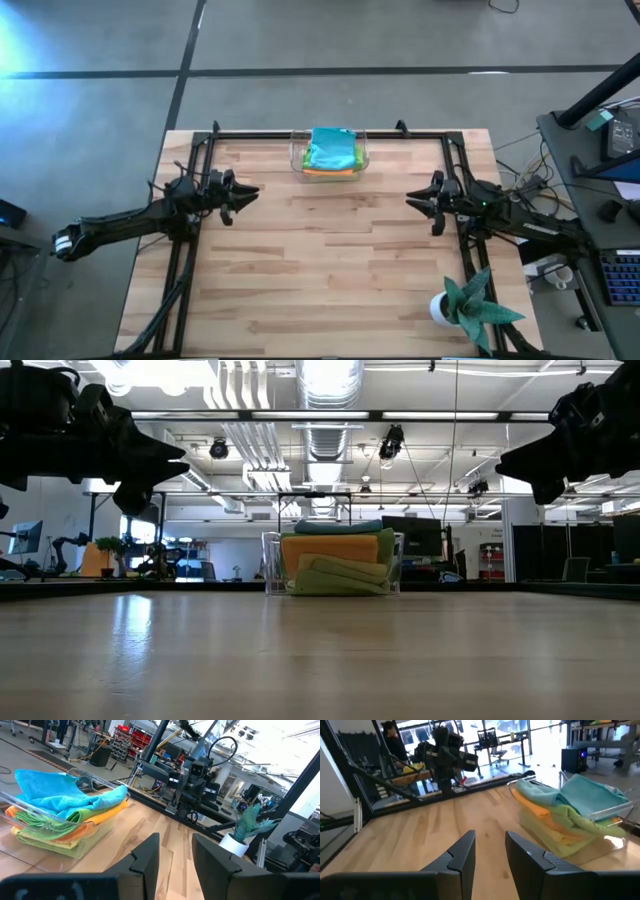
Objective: Fold microfiber towels
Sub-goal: Return to Home Position
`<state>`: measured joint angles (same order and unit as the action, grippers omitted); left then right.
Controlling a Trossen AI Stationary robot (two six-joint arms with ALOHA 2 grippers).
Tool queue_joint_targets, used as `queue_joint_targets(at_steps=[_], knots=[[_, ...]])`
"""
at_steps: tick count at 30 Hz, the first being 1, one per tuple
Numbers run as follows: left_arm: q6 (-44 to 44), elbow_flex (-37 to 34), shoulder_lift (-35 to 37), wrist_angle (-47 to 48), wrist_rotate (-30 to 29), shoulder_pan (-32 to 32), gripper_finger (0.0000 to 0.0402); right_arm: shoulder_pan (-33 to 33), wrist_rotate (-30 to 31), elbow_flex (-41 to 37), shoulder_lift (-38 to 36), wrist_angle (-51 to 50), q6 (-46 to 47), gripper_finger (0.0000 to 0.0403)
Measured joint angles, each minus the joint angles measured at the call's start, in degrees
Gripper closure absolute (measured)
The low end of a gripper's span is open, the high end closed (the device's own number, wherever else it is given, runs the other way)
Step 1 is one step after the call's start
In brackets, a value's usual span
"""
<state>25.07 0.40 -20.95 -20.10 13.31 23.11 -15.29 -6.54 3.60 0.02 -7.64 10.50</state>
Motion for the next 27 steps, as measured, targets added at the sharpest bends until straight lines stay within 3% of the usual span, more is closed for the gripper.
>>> queue_joint_targets(at_steps=[27], knots=[[0.01,0.00,-0.02,0.02,-0.06,0.02,0.0301,0.01,0.23,-0.04,3.83,-0.33,1.49,0.0298]])
